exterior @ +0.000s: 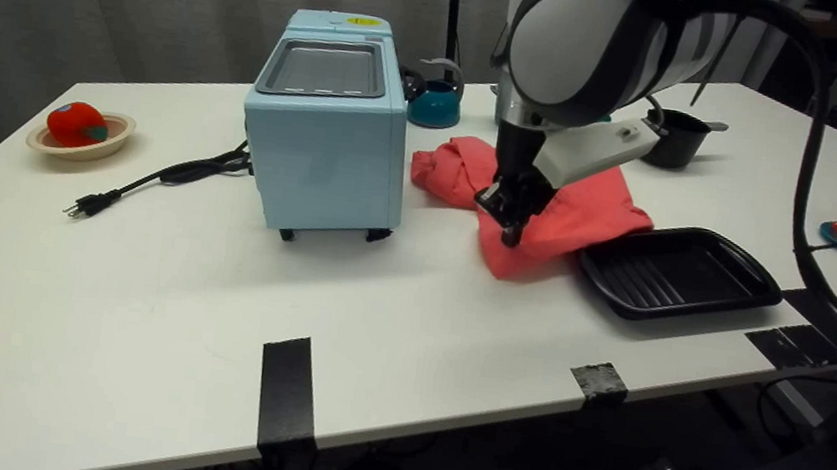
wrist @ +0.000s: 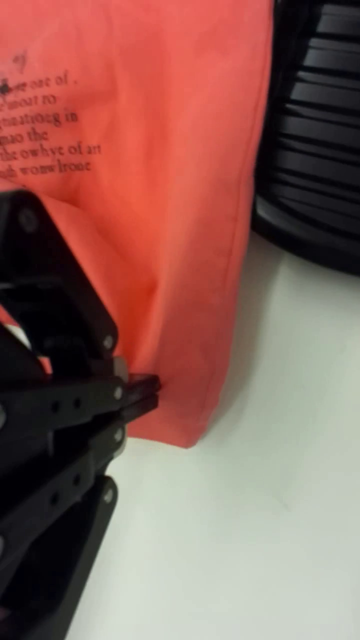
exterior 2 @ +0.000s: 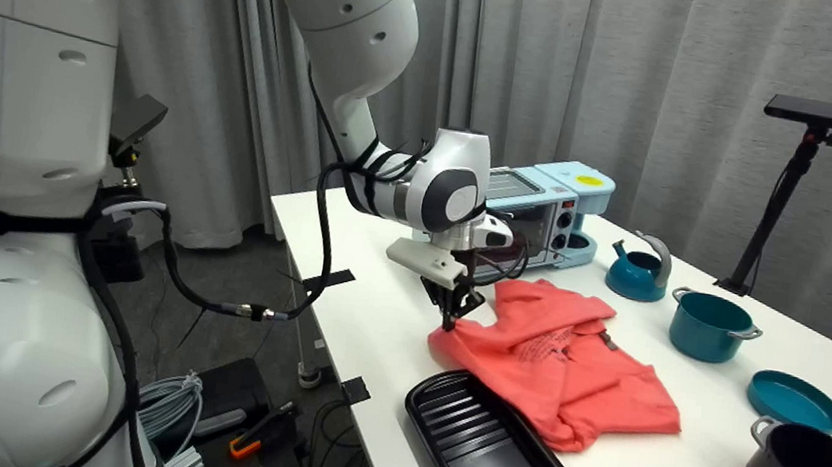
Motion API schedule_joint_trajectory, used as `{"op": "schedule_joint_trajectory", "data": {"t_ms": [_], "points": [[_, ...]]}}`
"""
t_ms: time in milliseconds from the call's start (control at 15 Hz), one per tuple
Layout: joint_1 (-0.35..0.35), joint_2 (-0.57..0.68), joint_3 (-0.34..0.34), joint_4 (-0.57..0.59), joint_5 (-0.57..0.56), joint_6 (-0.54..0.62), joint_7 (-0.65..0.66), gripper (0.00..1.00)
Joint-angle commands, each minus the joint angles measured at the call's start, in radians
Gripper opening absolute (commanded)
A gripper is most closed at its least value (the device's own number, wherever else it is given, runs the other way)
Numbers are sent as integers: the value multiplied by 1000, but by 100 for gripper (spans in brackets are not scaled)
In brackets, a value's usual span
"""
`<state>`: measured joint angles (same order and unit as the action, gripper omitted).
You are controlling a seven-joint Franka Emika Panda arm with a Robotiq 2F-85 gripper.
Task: Fold the shirt twice
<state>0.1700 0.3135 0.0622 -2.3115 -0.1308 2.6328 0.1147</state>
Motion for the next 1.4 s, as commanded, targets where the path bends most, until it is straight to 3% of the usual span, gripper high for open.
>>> {"op": "schedule_joint_trajectory", "data": {"t_ms": [0, 533, 1000, 1267, 1333], "points": [[-46, -104, 18, -10, 83, -11, -39, 0], [-105, -130, -77, 127, 58, 85, 67, 0], [-77, -48, -259, 268, -205, 194, 343, 0], [-63, 2, -337, 344, -311, 180, 498, 0], [-59, 14, -350, 360, -328, 174, 534, 26]]}}
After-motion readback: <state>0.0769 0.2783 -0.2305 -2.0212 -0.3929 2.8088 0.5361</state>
